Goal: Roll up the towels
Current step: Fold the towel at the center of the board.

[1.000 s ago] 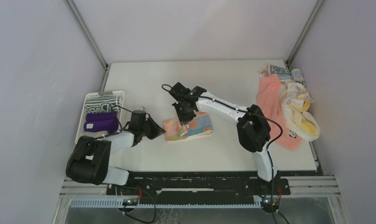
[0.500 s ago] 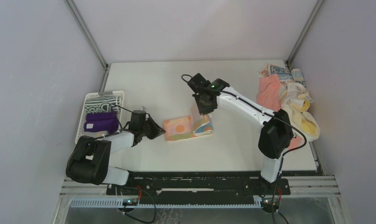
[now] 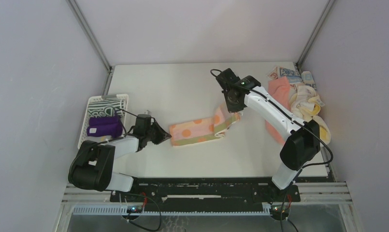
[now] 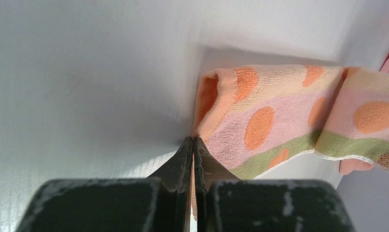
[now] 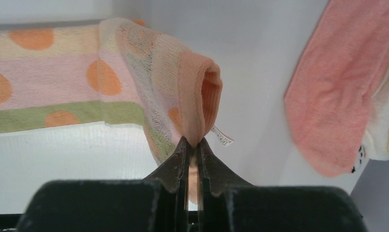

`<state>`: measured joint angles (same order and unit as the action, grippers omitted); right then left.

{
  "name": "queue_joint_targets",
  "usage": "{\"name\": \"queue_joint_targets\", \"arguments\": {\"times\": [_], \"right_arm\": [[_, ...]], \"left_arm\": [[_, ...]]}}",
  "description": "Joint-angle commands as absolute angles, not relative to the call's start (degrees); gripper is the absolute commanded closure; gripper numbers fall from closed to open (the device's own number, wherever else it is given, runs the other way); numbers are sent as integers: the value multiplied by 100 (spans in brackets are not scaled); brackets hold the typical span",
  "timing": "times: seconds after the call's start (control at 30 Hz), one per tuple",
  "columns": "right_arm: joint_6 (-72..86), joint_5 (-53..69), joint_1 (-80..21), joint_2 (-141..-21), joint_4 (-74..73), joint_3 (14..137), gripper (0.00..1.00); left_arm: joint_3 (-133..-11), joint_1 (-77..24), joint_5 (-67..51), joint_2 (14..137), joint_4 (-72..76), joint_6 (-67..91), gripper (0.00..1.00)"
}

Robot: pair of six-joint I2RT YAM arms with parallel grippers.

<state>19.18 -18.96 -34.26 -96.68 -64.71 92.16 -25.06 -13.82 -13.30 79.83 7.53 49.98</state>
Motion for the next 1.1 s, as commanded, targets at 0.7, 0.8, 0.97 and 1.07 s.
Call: {"name": "queue_joint_targets", "arguments": {"times": [0.7, 0.8, 0.97, 1.07], "right_arm": [[1581, -2286, -3229, -9144, -7164, 9368, 100], [1614, -2063, -3437, -9285, -7095, 9505, 100], [1726, -1534, -3884, -9642, -6955, 9898, 100], [1749, -1315, -4153, -9903, -6903, 10222, 100]], "left_arm": [[-2425, -1431, -1172, 7957, 578, 4843, 96], [-2427, -1434, -1169, 7939, 579, 4843, 96], [-2451, -1455, -1173, 7954, 571, 4843, 96], [-2459, -1453, -1174, 7954, 576, 4843, 96]]}}
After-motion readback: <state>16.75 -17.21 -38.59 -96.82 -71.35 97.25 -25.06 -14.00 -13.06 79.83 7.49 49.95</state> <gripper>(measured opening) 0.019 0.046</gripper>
